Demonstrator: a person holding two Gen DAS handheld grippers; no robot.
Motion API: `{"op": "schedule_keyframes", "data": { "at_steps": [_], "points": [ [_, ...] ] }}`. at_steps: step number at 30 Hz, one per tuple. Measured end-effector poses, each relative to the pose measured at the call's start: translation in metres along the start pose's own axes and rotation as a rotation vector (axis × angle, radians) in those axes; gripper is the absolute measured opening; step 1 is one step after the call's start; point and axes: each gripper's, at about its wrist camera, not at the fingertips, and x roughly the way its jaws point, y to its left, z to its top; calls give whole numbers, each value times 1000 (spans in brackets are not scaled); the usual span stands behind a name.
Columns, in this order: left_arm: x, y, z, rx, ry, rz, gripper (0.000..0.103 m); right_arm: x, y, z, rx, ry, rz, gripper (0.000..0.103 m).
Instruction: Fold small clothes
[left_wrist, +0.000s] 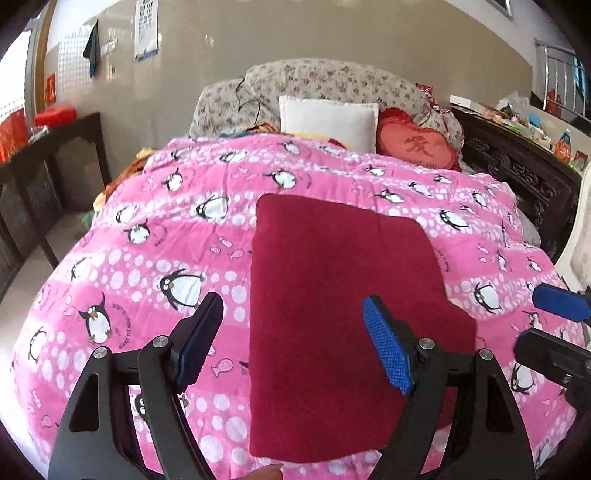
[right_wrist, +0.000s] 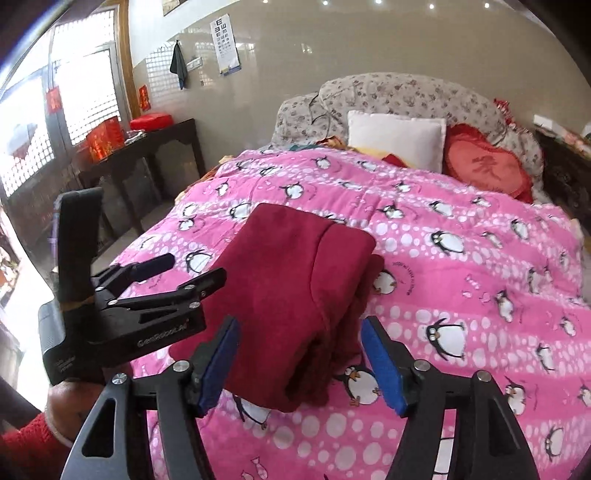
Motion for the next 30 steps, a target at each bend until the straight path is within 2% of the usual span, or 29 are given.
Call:
{"op": "schedule_keyframes", "data": {
  "at_steps": [3,9,14,19,30],
  "points": [
    [-4,-3,-3,2,3,-14,79,5,0,-4,18,-12,-34,67],
    [-5,-5,-8,15,10,26,79,28,-9,-4,80,-24,-81,67],
    [-9,1,-8,4,-9,62,79,42,-8,0,115,-16,-50,67],
    [-8,1,-9,9,-5,65,79,49,2,2,94,-14,-34,67],
    [-2,5,-9,4,3,69,79,57,-7,-2,108,5,-47,67]
  ]
}}
